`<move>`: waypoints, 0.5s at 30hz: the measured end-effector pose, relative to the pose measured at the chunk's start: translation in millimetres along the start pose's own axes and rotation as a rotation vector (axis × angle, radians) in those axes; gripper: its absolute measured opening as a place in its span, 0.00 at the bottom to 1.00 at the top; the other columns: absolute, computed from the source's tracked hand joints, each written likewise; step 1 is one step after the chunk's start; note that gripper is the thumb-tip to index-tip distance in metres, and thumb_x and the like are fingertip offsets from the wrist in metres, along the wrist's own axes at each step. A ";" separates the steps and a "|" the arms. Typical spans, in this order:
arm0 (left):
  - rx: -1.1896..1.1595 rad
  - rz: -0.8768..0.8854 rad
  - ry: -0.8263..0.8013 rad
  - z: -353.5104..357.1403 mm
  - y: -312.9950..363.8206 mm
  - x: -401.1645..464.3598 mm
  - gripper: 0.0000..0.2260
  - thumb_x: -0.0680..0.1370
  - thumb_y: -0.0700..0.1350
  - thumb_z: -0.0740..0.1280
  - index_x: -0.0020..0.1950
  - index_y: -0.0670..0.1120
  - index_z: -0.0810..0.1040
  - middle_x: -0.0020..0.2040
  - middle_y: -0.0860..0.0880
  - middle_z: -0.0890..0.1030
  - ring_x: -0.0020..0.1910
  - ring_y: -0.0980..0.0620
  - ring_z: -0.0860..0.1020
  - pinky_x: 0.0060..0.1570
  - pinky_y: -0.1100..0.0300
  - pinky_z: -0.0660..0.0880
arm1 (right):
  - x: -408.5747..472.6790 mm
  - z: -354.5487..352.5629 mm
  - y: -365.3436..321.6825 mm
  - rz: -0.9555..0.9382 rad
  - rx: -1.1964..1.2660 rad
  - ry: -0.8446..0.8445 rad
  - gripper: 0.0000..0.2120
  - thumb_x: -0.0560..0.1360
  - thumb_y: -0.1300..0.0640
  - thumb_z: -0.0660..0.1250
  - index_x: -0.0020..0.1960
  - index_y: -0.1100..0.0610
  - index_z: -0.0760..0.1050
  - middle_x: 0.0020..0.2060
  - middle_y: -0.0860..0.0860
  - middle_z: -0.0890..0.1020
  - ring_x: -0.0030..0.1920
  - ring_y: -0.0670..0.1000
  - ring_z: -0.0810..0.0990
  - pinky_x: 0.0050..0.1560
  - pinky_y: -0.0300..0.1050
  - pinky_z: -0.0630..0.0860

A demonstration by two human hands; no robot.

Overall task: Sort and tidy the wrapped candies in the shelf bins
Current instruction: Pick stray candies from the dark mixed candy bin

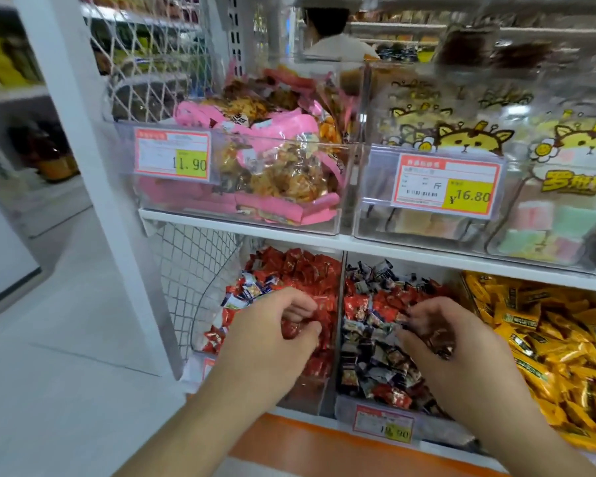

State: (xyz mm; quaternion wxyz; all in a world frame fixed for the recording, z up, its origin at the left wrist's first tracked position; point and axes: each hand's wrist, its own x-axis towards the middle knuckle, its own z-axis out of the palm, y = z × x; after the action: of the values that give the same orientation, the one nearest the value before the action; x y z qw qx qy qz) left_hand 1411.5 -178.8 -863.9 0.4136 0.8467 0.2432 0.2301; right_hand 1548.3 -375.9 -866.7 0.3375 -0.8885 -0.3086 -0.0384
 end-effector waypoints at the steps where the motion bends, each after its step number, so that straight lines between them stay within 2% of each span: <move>1: 0.034 -0.007 0.027 -7.5 -6.9 3.4 0.07 0.77 0.47 0.75 0.50 0.59 0.82 0.47 0.65 0.82 0.52 0.69 0.77 0.50 0.76 0.71 | 0.9 1.4 -0.8 -0.005 -0.051 0.002 0.12 0.75 0.50 0.76 0.55 0.44 0.77 0.47 0.36 0.79 0.47 0.39 0.77 0.46 0.32 0.72; 3: 0.158 0.000 0.092 -23.3 -22.8 12.1 0.07 0.76 0.47 0.74 0.50 0.59 0.82 0.49 0.65 0.80 0.54 0.66 0.76 0.53 0.73 0.70 | 2.6 8.2 -3.6 -0.052 -0.143 0.007 0.17 0.75 0.52 0.76 0.61 0.49 0.78 0.52 0.40 0.78 0.53 0.45 0.78 0.55 0.37 0.72; 4: 0.223 0.013 0.129 -29.7 -30.8 16.8 0.08 0.76 0.45 0.75 0.51 0.58 0.82 0.51 0.64 0.79 0.56 0.64 0.75 0.57 0.68 0.71 | 2.4 12.0 -6.2 -0.074 -0.158 -0.001 0.17 0.75 0.54 0.76 0.62 0.50 0.78 0.53 0.40 0.77 0.54 0.46 0.79 0.56 0.36 0.71; 6: 0.294 0.006 0.208 -40.4 -44.2 23.8 0.11 0.74 0.43 0.74 0.53 0.56 0.82 0.54 0.61 0.78 0.59 0.56 0.74 0.62 0.58 0.71 | -0.2 20.9 -14.8 -0.098 -0.148 -0.046 0.15 0.75 0.56 0.75 0.61 0.47 0.78 0.52 0.37 0.76 0.54 0.42 0.78 0.55 0.25 0.65; 8: 0.293 -0.018 0.242 -47.6 -51.5 26.6 0.14 0.75 0.42 0.73 0.58 0.56 0.81 0.58 0.60 0.76 0.63 0.54 0.72 0.65 0.58 0.68 | -1.7 29.8 -26.2 -0.124 -0.110 -0.078 0.14 0.76 0.57 0.74 0.58 0.44 0.77 0.51 0.35 0.76 0.51 0.36 0.74 0.47 0.19 0.65; 11: 0.222 -0.049 0.236 -53.5 -57.3 26.9 0.19 0.77 0.44 0.72 0.67 0.55 0.78 0.60 0.63 0.72 0.64 0.58 0.71 0.66 0.61 0.66 | 3.4 46.6 -57.4 -0.229 -0.027 -0.074 0.13 0.76 0.60 0.73 0.56 0.46 0.79 0.51 0.37 0.79 0.50 0.36 0.75 0.52 0.20 0.67; 15: 0.118 -0.073 0.240 -57.7 -61.2 24.9 0.19 0.78 0.44 0.72 0.68 0.56 0.78 0.59 0.65 0.72 0.60 0.58 0.73 0.66 0.56 0.72 | 31.9 82.8 -111.5 -0.348 0.022 -0.179 0.11 0.80 0.57 0.69 0.60 0.47 0.80 0.54 0.39 0.81 0.54 0.38 0.77 0.56 0.27 0.71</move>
State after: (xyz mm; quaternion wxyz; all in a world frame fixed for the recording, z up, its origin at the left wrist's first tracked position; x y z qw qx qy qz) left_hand 1383.2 -96.9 -877.0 0.3391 0.8265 0.3346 0.2998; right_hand 1498.4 -242.8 -857.3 0.3068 -0.8179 -0.4865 -0.0135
